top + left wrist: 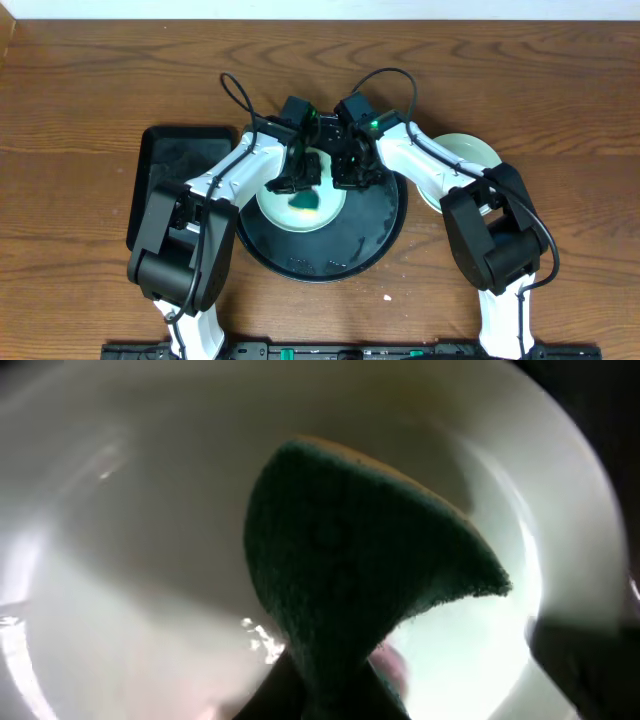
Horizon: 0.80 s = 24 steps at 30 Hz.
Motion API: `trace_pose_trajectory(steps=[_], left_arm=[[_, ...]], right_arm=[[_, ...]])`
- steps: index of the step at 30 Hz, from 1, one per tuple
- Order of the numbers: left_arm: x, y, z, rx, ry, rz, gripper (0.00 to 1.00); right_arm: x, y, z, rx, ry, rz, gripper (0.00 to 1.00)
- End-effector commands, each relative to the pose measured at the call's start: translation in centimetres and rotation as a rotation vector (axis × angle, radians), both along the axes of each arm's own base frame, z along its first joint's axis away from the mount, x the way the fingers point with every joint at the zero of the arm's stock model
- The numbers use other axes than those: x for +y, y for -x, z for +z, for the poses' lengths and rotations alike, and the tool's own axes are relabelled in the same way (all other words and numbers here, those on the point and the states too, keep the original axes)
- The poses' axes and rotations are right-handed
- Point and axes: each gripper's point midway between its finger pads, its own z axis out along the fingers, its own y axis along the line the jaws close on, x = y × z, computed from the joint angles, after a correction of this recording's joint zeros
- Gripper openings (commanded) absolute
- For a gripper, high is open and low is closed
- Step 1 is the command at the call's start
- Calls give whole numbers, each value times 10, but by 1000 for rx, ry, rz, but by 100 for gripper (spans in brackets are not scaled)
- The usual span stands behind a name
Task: Clean dirty plates on tray and stack at the side
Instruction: 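Scrub the last mint-green plate with the sponge in the left gripper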
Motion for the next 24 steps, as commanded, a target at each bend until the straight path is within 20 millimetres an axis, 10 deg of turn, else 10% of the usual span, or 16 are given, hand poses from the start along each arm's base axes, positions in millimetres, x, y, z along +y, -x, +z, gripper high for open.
trace_pose_trajectory(steps=[1,8,13,17,20,24], left_arm=[[67,-21,-8,-75,-270,240,8],[68,27,-12,131,-270,190,7],[-5,53,-2,250,157,-134,8],[-26,37,4,178,271,-172,7],[-16,8,-2,58,184,-136,7],[47,-22,-10,-66,-178,93,7]], right_arm=[[-10,2,-6,0,47,-9,1],[-10,3,-7,1,47,-9,1],[-10,2,-7,1,46,-9,1],[-10,3,-7,1,47,-9,1],[-10,2,-7,1,47,-9,1],[-10,2,-7,0,47,-9,1]])
